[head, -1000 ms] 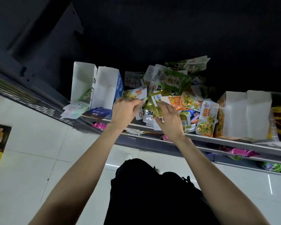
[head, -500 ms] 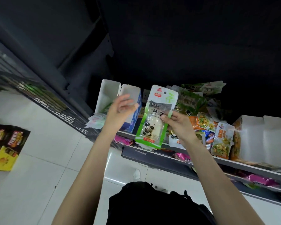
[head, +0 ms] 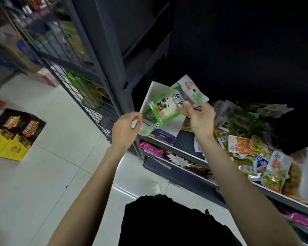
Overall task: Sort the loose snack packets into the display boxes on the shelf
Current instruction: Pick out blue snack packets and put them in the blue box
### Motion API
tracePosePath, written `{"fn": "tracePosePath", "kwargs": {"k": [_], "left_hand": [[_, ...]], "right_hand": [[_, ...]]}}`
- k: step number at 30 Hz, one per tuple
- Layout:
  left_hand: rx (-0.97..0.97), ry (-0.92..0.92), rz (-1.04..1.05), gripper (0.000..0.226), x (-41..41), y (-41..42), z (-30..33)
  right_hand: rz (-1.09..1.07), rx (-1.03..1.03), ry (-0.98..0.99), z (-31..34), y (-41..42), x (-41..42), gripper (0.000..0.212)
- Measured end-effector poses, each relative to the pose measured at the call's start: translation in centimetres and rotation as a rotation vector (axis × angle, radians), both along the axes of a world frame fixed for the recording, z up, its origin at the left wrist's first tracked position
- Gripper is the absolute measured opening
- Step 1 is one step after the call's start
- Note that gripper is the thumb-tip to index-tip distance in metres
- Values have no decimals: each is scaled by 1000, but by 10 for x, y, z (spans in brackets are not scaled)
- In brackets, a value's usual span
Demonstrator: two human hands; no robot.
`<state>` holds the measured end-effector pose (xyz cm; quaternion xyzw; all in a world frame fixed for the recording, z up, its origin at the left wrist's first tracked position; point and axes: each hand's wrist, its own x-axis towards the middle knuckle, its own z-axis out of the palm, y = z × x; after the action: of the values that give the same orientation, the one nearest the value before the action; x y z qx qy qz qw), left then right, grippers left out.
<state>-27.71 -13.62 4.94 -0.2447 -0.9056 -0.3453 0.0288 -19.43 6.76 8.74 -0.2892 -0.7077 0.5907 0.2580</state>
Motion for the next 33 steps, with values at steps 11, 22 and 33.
{"fn": "tracePosePath", "kwargs": {"k": [11,22,33], "left_hand": [[-412,62,-270,27,-47,-1,-33],[-854,305,-510,31,-61,12,-37],[-609,467,-530,11,-63,1,-39]], "right_hand": [[444,678,-415,-67,-37,-64,27],[314,1322,-643,-89,-38,-69,9],[482,1123,-523,-101,-40,-56,26]]}}
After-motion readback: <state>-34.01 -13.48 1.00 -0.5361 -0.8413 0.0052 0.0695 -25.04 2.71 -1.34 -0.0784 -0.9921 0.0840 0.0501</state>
